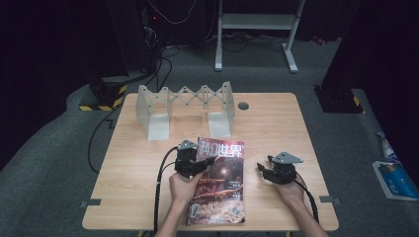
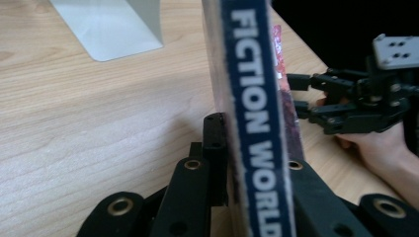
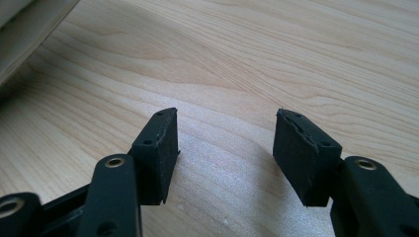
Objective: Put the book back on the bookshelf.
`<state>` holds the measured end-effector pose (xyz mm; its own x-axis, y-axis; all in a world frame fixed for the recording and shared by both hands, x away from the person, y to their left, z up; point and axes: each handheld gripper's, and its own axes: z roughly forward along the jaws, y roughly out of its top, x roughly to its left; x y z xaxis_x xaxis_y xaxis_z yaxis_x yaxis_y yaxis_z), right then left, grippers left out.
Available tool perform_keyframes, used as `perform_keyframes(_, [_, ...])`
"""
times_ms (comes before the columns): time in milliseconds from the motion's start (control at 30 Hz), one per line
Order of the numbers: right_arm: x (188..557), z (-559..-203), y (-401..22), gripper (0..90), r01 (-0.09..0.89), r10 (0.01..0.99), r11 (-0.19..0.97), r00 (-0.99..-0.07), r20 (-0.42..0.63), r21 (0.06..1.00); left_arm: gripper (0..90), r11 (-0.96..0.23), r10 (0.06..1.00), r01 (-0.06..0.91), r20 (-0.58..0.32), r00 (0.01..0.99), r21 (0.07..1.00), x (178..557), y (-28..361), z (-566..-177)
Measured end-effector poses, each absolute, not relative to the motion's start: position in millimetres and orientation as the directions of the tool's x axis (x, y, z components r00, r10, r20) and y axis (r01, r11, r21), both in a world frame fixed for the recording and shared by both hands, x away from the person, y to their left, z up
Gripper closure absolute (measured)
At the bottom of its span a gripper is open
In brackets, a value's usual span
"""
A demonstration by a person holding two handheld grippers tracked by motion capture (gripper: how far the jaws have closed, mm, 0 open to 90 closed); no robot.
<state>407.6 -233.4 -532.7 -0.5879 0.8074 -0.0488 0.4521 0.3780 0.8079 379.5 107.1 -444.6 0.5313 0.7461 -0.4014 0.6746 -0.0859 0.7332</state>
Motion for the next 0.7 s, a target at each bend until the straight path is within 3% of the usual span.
perform_keyframes(167, [407.2, -532.9, -233.1, 43.2, 0.452, 0.806, 0.379, -0.589, -0.049, 0.807, 82.7, -0.083, 0.728, 0.671, -0.415, 0.546, 0.737, 380.6, 105.8, -433.8])
perform_keyframes(700, [407.5, -532.7, -234.6, 43.5, 0.448, 0.808, 0.371, -0.587, -0.045, 0.814, 83.5, -0.174, 0.736, 0.637, -0.33, 0.591, 0.751, 390.2, 91.6, -400.8])
